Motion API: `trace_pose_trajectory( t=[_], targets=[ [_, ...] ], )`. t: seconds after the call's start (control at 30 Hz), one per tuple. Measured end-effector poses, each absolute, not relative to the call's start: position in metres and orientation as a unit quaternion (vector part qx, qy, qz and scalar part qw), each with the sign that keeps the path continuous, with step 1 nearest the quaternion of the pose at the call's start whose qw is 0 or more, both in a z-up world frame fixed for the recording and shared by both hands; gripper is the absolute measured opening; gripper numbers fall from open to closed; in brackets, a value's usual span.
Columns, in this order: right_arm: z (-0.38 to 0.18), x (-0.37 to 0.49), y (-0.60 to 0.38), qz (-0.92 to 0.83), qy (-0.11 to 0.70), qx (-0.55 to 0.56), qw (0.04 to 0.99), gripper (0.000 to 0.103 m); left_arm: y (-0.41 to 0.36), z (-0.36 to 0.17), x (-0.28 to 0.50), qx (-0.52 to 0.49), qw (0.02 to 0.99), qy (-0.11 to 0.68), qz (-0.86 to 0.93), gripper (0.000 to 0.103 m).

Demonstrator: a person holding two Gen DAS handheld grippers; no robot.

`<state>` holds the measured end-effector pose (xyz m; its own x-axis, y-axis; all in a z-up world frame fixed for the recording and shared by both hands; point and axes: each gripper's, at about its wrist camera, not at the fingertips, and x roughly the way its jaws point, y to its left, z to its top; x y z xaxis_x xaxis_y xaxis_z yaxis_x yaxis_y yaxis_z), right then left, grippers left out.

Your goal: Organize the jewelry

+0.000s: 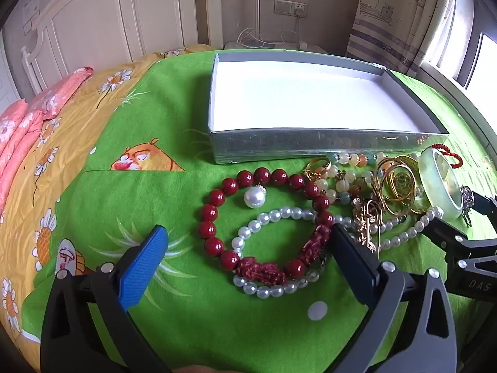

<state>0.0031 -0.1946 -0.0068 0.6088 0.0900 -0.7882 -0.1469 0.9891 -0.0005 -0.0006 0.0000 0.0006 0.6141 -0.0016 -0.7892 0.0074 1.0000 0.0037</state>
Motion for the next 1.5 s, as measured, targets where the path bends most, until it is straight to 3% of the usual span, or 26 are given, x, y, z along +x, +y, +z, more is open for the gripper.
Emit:
trace_pose_trajectory(
  t=[1.5],
  targets=[
    [-0.0071,0.0035,-0.1947,0.066,0.442,-0.032,0.894,0.099,0.0001,0.0000,0.0000,0.003,0.895,0.446,-0.003,0.101]
  ],
)
